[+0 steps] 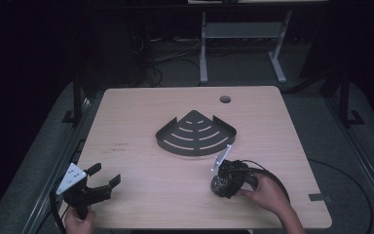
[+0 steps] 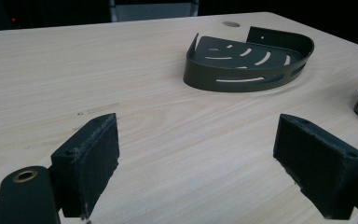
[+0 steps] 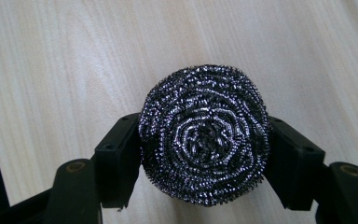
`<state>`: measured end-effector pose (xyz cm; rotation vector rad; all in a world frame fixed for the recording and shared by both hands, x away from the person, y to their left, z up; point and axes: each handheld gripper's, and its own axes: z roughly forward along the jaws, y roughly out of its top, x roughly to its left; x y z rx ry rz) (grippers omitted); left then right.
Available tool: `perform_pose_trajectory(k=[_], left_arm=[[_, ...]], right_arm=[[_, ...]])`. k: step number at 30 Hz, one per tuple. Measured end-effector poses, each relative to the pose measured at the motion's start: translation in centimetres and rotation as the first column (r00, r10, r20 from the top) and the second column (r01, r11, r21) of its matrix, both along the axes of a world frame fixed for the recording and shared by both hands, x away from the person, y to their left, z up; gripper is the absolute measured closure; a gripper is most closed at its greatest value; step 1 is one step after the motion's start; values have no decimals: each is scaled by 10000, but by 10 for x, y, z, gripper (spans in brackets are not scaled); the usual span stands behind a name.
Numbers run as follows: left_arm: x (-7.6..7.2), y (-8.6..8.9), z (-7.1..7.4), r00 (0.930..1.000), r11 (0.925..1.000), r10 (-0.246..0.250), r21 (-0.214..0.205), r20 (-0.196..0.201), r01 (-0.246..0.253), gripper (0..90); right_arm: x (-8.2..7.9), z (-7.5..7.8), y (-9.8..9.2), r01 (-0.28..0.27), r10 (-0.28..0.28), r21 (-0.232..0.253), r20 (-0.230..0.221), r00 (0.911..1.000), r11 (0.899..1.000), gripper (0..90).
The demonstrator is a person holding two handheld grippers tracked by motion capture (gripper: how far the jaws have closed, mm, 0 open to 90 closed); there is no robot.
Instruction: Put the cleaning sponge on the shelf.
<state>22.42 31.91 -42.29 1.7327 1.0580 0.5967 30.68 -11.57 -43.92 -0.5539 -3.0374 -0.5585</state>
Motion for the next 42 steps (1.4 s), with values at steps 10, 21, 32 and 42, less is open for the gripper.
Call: perform_pose_trajectory(k=[10,21,32,42], left_arm=[[0,-1,0,10000,10000,-32,3,27,32,137],[1,-3,0,10000,10000,-67,-8,39,68,137],[1,-4,-1,10000,10000,-47,-20,4,47,137],[2,-6,-1,10000,10000,-60,-21,-15,60,137]], right_arm=[[1,15,1,-128,125,135,263,9996,9998,345],[5,24,7,-215,214,27,253,9995,9998,347],[17,45,9,-201,189,285,409,9990,9994,346],[28,54,16,-286,277,207,448,9986,9994,346]])
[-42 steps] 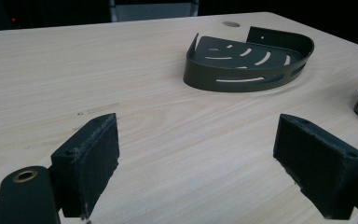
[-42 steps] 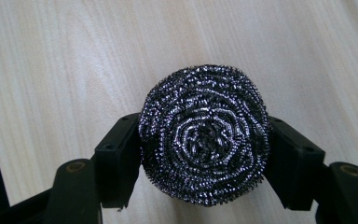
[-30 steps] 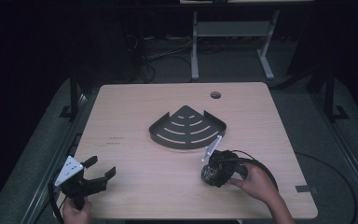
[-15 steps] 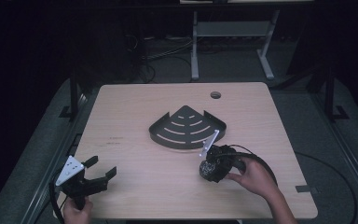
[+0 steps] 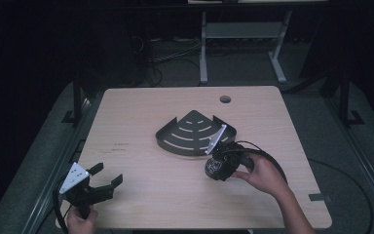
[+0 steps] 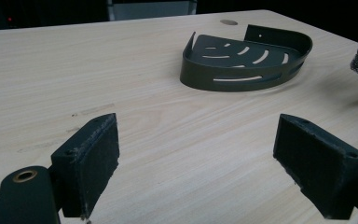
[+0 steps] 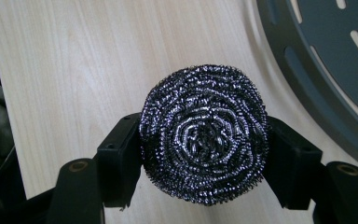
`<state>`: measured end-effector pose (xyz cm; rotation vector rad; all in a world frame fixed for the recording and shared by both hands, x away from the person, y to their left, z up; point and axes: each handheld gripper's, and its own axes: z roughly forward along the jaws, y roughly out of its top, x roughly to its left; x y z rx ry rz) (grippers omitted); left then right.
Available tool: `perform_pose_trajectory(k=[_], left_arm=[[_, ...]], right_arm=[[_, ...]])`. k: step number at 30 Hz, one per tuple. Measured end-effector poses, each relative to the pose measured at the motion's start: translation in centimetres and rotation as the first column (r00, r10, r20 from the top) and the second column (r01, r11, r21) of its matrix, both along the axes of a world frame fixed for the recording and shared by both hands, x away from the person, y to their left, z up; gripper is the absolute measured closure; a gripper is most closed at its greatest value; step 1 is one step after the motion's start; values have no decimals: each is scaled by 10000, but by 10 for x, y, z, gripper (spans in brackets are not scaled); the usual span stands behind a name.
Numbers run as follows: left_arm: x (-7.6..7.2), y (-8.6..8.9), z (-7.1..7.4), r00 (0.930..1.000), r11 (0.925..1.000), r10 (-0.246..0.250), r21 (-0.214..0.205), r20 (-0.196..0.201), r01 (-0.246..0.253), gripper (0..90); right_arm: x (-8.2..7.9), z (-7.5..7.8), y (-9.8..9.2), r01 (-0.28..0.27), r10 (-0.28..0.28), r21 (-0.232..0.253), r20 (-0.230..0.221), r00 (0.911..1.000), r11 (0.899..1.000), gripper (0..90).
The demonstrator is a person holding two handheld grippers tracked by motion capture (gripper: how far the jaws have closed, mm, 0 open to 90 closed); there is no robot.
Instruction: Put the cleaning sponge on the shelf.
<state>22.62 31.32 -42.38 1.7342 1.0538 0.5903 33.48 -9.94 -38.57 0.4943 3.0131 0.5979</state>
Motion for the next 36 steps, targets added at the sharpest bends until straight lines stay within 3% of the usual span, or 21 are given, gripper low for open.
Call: perform_pose_trajectory(k=[19,36], left_arm=[[1,1,0,10000,10000,-34,12,54,34,137],[1,0,0,10000,10000,-23,17,48,23,137]], right_arm=[[22,7,12,-121,120,-48,-159,9998,9999,346],[42,23,26,-233,234,51,-166,9996,9997,346]])
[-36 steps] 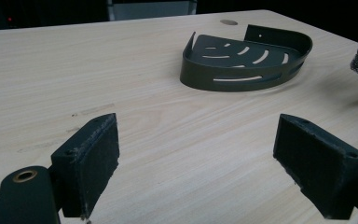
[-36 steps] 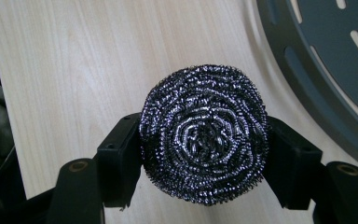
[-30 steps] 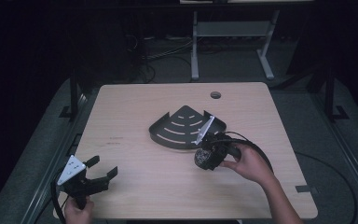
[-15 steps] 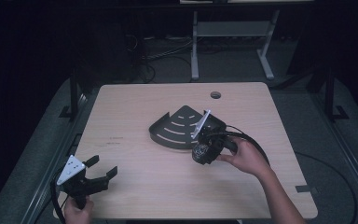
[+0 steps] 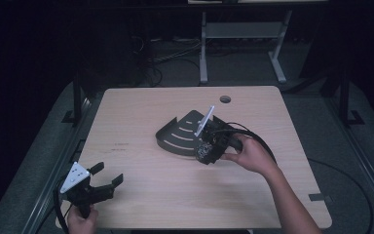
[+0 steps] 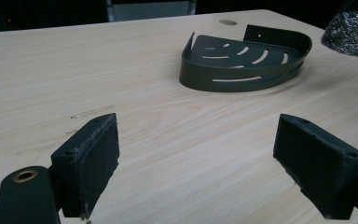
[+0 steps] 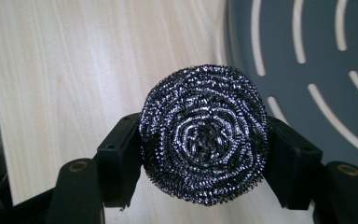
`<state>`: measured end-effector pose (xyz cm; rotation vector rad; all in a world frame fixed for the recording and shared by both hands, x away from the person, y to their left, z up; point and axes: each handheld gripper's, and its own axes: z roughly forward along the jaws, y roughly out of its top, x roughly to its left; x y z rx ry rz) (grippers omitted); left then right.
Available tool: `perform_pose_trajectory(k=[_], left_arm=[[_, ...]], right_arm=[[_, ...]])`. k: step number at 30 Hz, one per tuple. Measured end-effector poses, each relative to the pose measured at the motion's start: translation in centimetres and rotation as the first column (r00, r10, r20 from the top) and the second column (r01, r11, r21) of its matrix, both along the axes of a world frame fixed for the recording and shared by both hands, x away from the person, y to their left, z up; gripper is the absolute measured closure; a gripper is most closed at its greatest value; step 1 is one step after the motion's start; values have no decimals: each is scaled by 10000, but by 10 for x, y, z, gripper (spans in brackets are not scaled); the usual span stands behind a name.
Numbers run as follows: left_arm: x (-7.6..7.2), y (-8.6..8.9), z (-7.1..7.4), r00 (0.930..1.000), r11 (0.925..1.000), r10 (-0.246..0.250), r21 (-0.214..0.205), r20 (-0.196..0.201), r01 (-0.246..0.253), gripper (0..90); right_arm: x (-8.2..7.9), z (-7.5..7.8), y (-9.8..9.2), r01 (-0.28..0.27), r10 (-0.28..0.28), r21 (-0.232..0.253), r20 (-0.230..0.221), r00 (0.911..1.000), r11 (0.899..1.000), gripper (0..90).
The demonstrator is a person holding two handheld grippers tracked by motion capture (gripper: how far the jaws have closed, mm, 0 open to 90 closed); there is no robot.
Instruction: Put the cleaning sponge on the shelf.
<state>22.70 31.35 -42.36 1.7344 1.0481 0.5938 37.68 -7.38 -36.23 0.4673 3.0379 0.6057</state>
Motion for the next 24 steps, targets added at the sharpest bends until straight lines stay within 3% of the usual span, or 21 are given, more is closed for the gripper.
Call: perform_pose_trajectory(k=[19,24], left_arm=[[-1,2,1,10000,10000,74,-41,37,-74,137],[-1,3,1,10000,10000,60,-20,61,-60,137]], right_arm=[[27,12,8,209,-208,81,-164,9997,9997,346],[33,13,13,179,-181,-127,-156,9997,9998,345]])
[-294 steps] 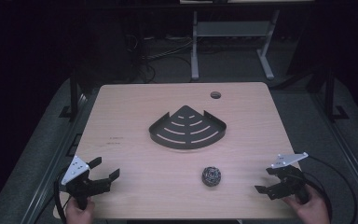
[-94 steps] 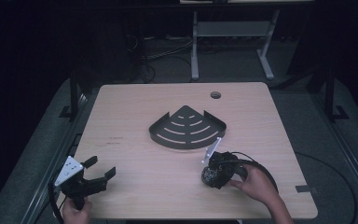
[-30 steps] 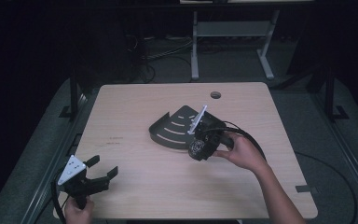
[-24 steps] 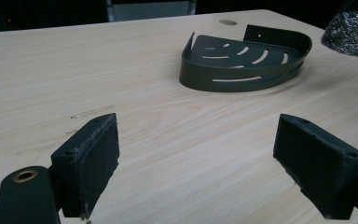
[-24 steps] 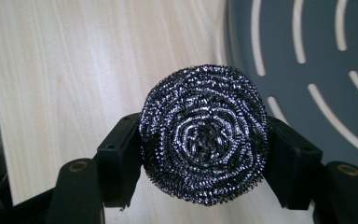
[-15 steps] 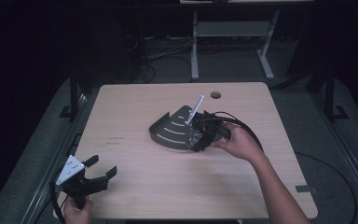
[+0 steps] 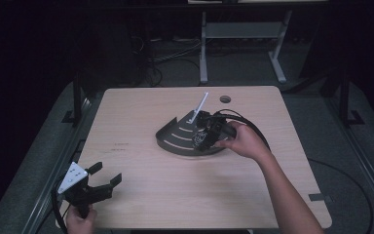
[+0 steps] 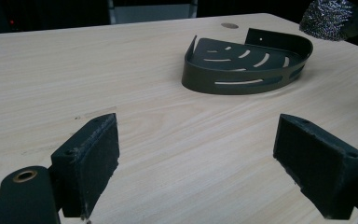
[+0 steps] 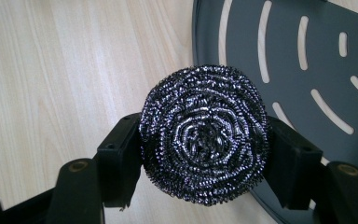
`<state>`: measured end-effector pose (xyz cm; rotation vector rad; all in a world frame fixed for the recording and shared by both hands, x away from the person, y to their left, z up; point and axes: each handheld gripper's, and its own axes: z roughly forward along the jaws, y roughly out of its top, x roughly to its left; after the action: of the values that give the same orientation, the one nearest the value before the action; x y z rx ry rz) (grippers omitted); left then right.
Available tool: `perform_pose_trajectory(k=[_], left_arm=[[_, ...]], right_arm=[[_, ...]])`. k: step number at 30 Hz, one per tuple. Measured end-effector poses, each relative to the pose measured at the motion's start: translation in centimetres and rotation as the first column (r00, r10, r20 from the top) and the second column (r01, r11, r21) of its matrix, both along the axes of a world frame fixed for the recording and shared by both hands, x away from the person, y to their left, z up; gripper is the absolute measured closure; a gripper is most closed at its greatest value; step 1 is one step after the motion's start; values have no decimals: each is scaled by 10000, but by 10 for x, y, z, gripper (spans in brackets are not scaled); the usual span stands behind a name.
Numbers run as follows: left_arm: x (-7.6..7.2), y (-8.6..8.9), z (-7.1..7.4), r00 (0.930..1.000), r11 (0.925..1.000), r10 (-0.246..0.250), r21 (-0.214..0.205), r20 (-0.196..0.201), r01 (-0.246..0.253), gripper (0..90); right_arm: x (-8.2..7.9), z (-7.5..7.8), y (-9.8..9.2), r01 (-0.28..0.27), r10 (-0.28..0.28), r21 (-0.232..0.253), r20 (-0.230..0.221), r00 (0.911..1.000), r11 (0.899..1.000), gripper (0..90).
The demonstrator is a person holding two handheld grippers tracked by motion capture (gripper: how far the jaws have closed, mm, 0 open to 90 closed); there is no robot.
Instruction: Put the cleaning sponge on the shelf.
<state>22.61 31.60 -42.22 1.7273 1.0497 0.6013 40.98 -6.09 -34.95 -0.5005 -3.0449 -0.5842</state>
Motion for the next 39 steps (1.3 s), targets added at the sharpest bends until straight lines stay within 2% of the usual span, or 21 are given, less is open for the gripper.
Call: perform_pose_trajectory(k=[4,11,19,39], left_arm=[[0,0,0,10000,10000,0,-38,-8,0,137],[0,1,0,10000,10000,-17,-30,-21,17,137],[0,0,0,10000,10000,-56,-71,-38,56,137],[1,0,1,10000,10000,-65,-41,-3,65,137]], right_arm=[[6,-2,2,57,-57,66,-45,10000,10000,345],[20,-14,2,386,-387,-52,-228,9990,9992,345],[33,-27,3,674,-677,-139,-222,9975,9976,343],[60,-54,0,1411,-1423,-235,-602,9880,9897,340]])
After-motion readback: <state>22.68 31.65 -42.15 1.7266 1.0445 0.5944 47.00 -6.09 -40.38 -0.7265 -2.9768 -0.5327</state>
